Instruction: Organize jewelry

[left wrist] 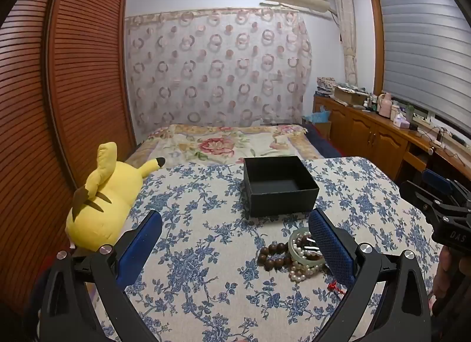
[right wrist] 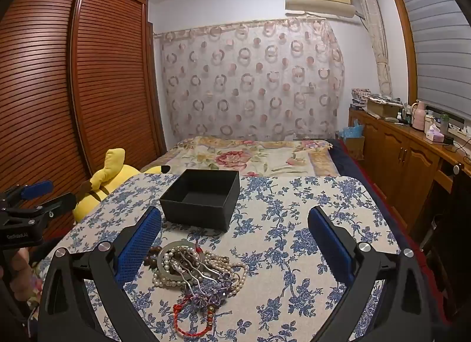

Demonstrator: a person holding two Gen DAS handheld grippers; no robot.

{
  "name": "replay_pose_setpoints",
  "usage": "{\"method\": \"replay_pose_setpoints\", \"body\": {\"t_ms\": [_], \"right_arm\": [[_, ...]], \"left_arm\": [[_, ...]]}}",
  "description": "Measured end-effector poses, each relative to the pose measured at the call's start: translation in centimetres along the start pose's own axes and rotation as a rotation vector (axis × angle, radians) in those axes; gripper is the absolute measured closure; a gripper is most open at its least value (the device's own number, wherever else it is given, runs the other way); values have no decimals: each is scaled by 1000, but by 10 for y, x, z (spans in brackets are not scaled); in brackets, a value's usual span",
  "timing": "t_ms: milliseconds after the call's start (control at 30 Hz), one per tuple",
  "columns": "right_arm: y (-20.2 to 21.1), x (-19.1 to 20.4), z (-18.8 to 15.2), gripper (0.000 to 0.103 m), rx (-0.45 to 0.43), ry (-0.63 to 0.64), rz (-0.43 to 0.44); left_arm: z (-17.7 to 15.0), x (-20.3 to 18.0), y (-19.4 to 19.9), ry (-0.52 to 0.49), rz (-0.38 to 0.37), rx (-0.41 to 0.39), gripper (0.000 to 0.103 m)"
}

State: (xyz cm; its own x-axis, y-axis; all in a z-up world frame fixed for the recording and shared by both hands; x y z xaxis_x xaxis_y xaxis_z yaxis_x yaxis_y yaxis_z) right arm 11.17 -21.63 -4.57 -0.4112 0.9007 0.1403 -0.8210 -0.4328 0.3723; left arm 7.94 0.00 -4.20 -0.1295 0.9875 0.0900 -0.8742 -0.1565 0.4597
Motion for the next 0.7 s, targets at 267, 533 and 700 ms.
{"method": "replay_pose_setpoints", "body": {"t_ms": [267, 533, 700], "right_arm": [[1, 0, 0, 2, -6, 1, -1], [-1, 1, 1, 2, -8, 3, 0], [-2, 1, 1, 2, -7, 3, -1]], "left_arm": [[0, 0, -1, 2, -1, 3, 6], [0, 0, 0, 1, -1, -1, 6], [0, 0, 0, 1, -1, -1, 6]]}}
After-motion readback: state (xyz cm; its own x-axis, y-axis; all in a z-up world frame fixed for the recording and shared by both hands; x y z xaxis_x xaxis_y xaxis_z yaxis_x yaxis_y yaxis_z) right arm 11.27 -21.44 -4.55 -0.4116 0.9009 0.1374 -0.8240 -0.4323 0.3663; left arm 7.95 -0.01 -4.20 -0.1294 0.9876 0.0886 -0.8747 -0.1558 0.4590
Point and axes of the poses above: each gripper's, at about its wrist camera, not at the fingertips, and y roughly against the way its jaws point, x to its left, z to its top, the point moved 9 cm from there along -y, roughly the way its jaws point, and after that the axes turned 9 degrees about z, right-handed, at the moved point
